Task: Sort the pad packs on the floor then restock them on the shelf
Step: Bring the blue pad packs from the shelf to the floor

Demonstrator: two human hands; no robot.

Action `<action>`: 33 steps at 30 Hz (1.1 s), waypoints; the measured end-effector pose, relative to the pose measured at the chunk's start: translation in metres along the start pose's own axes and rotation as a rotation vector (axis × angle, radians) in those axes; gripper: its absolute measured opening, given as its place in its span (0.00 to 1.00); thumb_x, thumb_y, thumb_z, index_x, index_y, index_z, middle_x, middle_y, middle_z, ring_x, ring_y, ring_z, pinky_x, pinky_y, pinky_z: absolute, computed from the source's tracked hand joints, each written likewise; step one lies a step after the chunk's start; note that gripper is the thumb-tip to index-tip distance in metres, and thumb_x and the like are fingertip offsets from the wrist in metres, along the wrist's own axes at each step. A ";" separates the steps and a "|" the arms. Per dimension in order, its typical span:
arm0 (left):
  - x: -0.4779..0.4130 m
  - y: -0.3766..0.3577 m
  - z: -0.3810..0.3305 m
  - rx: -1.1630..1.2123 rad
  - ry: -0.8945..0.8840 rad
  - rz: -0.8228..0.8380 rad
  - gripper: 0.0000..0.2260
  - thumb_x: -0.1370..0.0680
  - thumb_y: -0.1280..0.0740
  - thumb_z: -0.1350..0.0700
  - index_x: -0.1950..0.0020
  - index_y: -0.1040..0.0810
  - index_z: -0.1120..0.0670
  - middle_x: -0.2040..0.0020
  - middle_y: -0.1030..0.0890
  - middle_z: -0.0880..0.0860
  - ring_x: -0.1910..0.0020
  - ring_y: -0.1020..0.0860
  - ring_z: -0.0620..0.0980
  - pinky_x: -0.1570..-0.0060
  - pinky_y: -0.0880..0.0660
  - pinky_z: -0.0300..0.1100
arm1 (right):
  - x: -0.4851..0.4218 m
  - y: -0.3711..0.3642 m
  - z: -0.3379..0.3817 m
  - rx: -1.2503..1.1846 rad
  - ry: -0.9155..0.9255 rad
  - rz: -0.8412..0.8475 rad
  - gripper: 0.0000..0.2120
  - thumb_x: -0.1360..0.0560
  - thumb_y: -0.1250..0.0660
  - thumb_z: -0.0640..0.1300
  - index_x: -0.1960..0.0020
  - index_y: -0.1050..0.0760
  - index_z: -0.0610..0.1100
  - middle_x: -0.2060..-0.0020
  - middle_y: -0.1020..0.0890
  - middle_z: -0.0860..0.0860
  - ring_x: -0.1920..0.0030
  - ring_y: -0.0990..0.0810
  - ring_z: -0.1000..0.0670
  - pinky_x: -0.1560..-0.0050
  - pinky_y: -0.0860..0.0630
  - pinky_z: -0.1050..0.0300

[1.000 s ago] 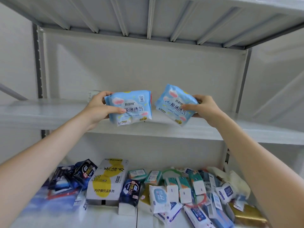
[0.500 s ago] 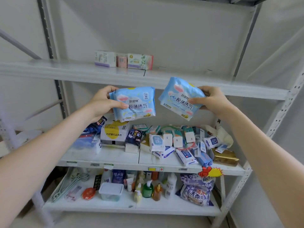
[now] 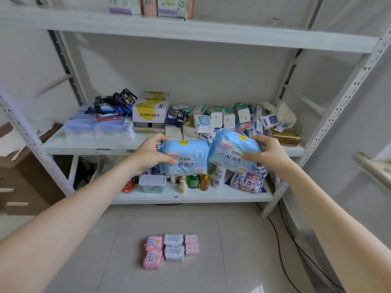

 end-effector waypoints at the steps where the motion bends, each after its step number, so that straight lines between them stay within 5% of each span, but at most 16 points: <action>1: 0.003 -0.008 0.011 -0.012 0.020 0.008 0.22 0.37 0.20 0.66 0.51 0.26 0.53 0.49 0.19 0.52 0.50 0.19 0.52 0.53 0.21 0.45 | 0.007 -0.004 -0.012 0.005 -0.013 0.005 0.19 0.35 0.21 0.38 0.48 0.23 0.50 0.54 0.18 0.51 0.59 0.18 0.54 0.63 0.23 0.63; 4: 0.007 -0.031 0.043 -0.014 0.079 0.043 0.21 0.38 0.20 0.66 0.52 0.26 0.53 0.48 0.19 0.53 0.49 0.19 0.54 0.45 0.23 0.51 | 0.026 -0.016 -0.048 0.018 -0.059 0.005 0.20 0.36 0.22 0.35 0.48 0.22 0.48 0.54 0.18 0.51 0.57 0.18 0.53 0.63 0.24 0.65; 9: 0.008 -0.071 0.090 -0.021 0.149 0.114 0.21 0.37 0.21 0.66 0.53 0.27 0.51 0.46 0.21 0.54 0.46 0.20 0.55 0.42 0.24 0.52 | 0.046 -0.032 -0.110 0.011 -0.190 -0.005 0.20 0.36 0.22 0.35 0.47 0.22 0.46 0.53 0.18 0.49 0.52 0.18 0.46 0.50 0.19 0.46; 16: -0.014 -0.126 0.143 -0.034 0.220 0.194 0.21 0.36 0.22 0.67 0.54 0.27 0.50 0.50 0.21 0.50 0.52 0.22 0.47 0.59 0.28 0.38 | 0.052 -0.044 -0.196 -0.009 -0.305 0.014 0.23 0.37 0.22 0.35 0.45 0.22 0.46 0.50 0.17 0.47 0.51 0.17 0.47 0.48 0.19 0.44; 21: -0.050 -0.171 0.193 -0.048 0.291 0.192 0.21 0.36 0.22 0.67 0.52 0.27 0.51 0.51 0.21 0.52 0.53 0.23 0.47 0.59 0.28 0.39 | 0.039 -0.050 -0.268 0.036 -0.371 0.033 0.22 0.38 0.22 0.36 0.47 0.22 0.45 0.53 0.17 0.48 0.51 0.18 0.45 0.47 0.21 0.42; 24: -0.076 -0.202 0.232 -0.072 0.328 0.192 0.20 0.36 0.21 0.66 0.54 0.27 0.51 0.51 0.21 0.53 0.52 0.23 0.50 0.55 0.25 0.44 | 0.024 -0.055 -0.320 0.059 -0.410 0.060 0.18 0.39 0.22 0.36 0.52 0.22 0.46 0.56 0.18 0.47 0.53 0.19 0.44 0.51 0.21 0.44; 28: -0.112 -0.247 0.293 -0.070 0.395 0.171 0.20 0.36 0.20 0.64 0.53 0.27 0.52 0.53 0.20 0.51 0.55 0.22 0.48 0.59 0.26 0.41 | 0.005 -0.072 -0.396 0.081 -0.442 0.108 0.18 0.39 0.22 0.36 0.57 0.24 0.52 0.61 0.19 0.53 0.58 0.21 0.49 0.61 0.27 0.58; 33: -0.149 -0.304 0.378 -0.084 0.435 0.162 0.20 0.36 0.21 0.63 0.52 0.27 0.55 0.52 0.20 0.55 0.56 0.25 0.48 0.60 0.29 0.41 | -0.008 -0.103 -0.496 0.084 -0.482 0.161 0.20 0.39 0.23 0.35 0.54 0.22 0.53 0.58 0.18 0.54 0.55 0.20 0.51 0.57 0.25 0.59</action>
Point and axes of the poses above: each hand's wrist, its own x-axis away from the middle knuckle, its own y-axis out of the back of the hand, z = x × y, the point moved 3 cm from there along -x, towards the middle knuckle
